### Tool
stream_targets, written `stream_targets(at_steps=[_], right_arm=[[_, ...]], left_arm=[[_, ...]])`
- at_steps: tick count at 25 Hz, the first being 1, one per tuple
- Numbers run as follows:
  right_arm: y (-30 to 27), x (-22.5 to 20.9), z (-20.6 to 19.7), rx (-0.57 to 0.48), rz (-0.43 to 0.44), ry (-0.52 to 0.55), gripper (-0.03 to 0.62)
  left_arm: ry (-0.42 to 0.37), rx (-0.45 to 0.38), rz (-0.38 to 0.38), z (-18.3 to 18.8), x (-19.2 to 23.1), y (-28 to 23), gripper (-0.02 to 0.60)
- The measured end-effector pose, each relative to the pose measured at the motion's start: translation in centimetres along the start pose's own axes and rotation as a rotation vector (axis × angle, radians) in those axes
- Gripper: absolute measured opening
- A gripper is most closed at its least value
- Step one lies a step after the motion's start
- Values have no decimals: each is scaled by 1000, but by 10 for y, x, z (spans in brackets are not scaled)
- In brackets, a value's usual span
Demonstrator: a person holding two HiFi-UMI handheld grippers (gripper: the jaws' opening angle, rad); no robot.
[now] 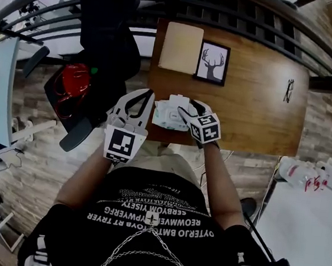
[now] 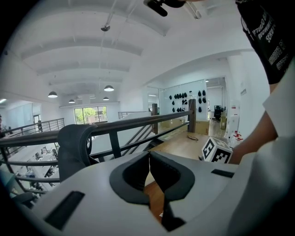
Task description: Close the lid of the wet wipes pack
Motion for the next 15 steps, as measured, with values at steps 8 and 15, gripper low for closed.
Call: stream_targets(at_steps=[8,15], right_arm=[[-32,-37,-27,105,-5,-122,252],[-47,-48,-38,124,44,-191,247]], left_arm=[[10,26,19,-14,9,10,28],[3,37,24,-20,12,16,28]])
Point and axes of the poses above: the fingertips, and each gripper's own axes: y backward along the fingers, x to its left, z out of its top, the point moved 4 cm from there along y, backward along the fingers, and after that the axes turned 10 degrees about z, right-handed, at the moved point
